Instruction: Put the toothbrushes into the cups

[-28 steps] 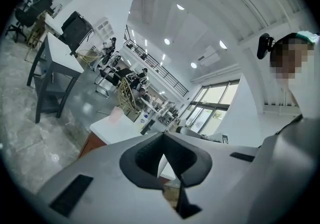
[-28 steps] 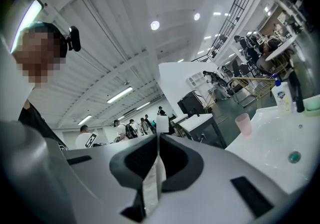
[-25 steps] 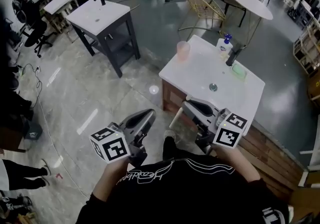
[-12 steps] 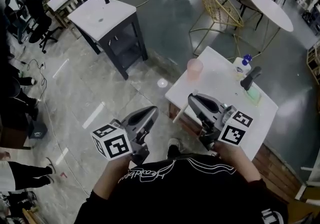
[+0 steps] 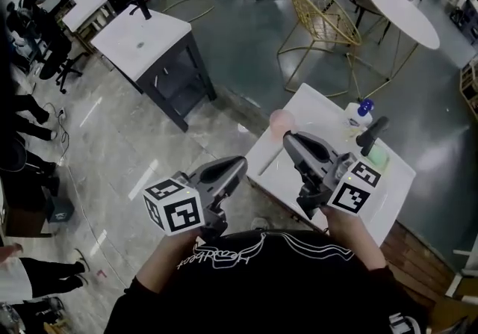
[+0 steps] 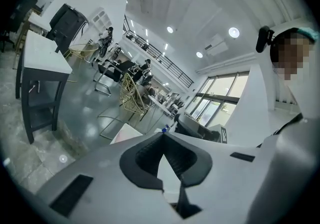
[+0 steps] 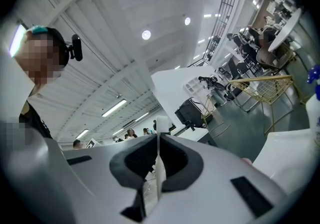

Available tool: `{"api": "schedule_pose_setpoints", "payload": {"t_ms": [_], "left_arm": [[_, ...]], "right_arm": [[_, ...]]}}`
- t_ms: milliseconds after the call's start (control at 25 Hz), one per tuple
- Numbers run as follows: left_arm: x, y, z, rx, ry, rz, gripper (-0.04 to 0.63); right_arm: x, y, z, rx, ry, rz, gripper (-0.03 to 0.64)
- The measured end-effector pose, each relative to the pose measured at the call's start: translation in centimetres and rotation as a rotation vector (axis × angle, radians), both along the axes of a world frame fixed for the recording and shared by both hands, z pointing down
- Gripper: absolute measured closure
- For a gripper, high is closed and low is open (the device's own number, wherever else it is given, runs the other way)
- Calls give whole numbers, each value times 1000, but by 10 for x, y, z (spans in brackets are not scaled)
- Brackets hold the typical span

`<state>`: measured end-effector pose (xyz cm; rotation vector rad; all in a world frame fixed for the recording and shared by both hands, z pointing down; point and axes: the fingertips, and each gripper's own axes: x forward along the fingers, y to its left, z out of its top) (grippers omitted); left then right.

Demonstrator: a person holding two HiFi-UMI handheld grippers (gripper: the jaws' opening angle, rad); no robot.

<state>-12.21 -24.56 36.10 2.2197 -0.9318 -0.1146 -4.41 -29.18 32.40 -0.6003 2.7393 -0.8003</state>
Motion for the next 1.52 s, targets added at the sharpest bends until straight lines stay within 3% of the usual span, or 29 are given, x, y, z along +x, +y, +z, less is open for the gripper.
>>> {"api": "schedule_pose_setpoints", "payload": {"t_ms": [560,960,1520], "left_arm": [[10,-62,20,-41,36,165,589],[0,-129,34,-93,51,281,589],[7,-171,64,-165,38,424,589]], "right_arm": [[34,-53,12,6,49,220,580],[28,-109,22,-9,120,347,580],[30,-139,72,-38,225,495,580]]}}
